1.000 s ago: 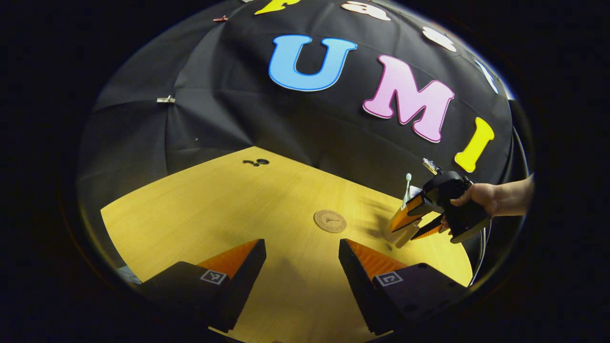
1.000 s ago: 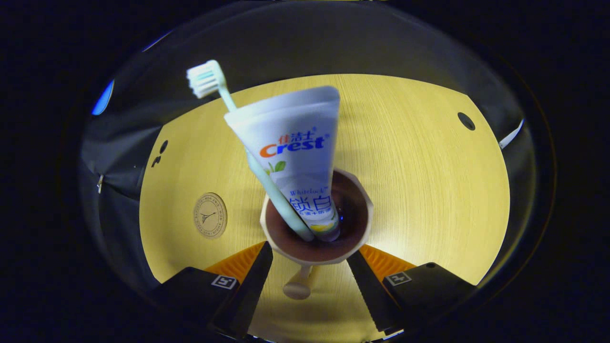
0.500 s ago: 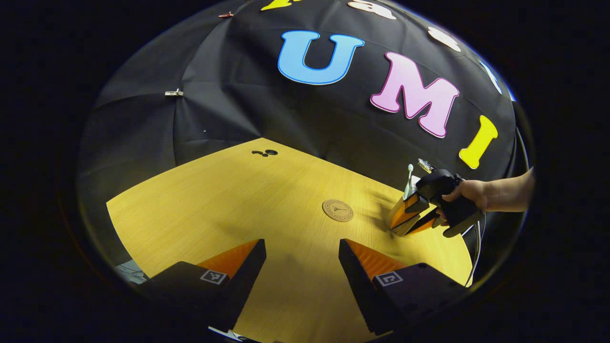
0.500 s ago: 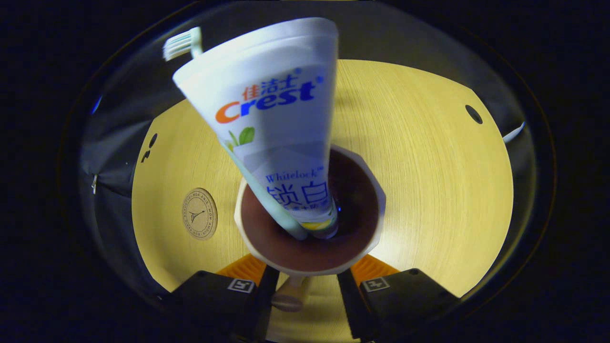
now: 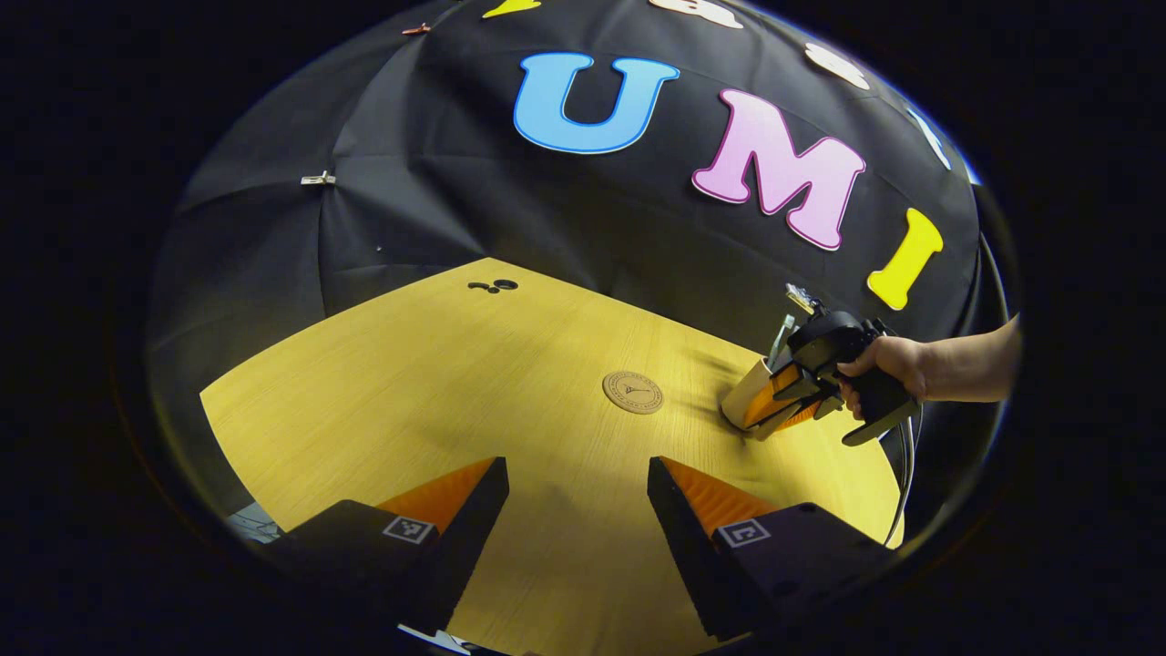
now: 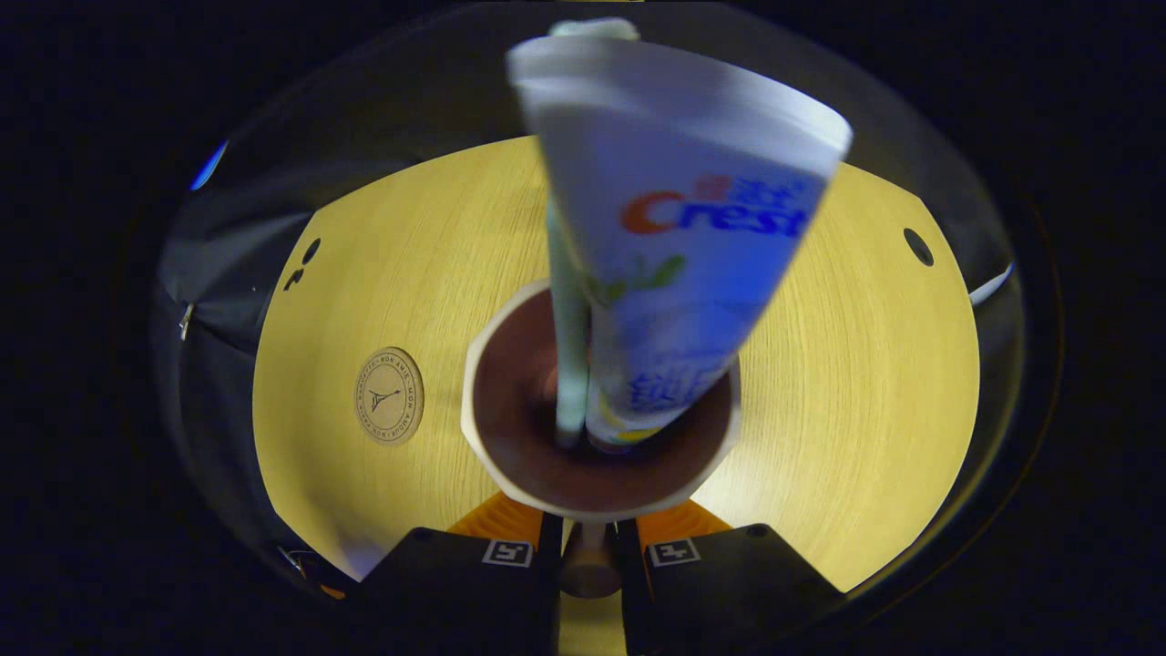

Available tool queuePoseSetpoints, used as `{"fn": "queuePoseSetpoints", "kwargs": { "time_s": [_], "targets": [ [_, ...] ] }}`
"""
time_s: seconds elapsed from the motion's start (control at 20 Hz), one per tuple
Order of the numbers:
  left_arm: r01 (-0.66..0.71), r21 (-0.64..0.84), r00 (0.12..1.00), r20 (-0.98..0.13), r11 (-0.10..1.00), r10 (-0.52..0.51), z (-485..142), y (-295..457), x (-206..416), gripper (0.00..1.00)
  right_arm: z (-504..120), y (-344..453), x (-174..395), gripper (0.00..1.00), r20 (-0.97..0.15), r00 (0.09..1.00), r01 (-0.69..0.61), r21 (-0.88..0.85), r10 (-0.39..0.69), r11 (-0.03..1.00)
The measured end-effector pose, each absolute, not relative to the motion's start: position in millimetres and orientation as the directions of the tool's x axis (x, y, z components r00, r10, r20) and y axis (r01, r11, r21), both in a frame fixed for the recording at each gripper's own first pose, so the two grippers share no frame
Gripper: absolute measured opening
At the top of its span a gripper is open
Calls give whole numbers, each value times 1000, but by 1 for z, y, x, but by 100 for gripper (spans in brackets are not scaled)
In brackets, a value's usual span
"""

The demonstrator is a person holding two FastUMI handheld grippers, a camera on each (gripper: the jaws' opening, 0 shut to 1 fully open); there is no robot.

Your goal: Put the toothbrush and toothpaste on the desktop into the cup, then pick up the cup and place it on the coaster on the desktop.

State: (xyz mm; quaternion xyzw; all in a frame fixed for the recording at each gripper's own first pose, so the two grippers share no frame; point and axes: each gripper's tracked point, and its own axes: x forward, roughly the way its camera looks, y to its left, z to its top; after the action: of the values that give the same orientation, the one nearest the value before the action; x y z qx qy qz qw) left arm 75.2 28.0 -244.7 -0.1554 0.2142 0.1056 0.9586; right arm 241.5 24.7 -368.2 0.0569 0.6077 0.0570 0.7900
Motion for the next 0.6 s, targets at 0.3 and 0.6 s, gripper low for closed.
{"fn": "queuePoseSetpoints", "kwargs": {
  "time_s": [0.3,0.6],
  "targets": [
    [-266,-229,882,-450,936,140,-246,29,69,97,-357,29,243,31,-941,308,-106,110,138,988],
    [-275,-223,875,-461,935,147,-248,33,56,97,-338,76,247,31,-925,338,-195,110,172,975]
  ]
}}
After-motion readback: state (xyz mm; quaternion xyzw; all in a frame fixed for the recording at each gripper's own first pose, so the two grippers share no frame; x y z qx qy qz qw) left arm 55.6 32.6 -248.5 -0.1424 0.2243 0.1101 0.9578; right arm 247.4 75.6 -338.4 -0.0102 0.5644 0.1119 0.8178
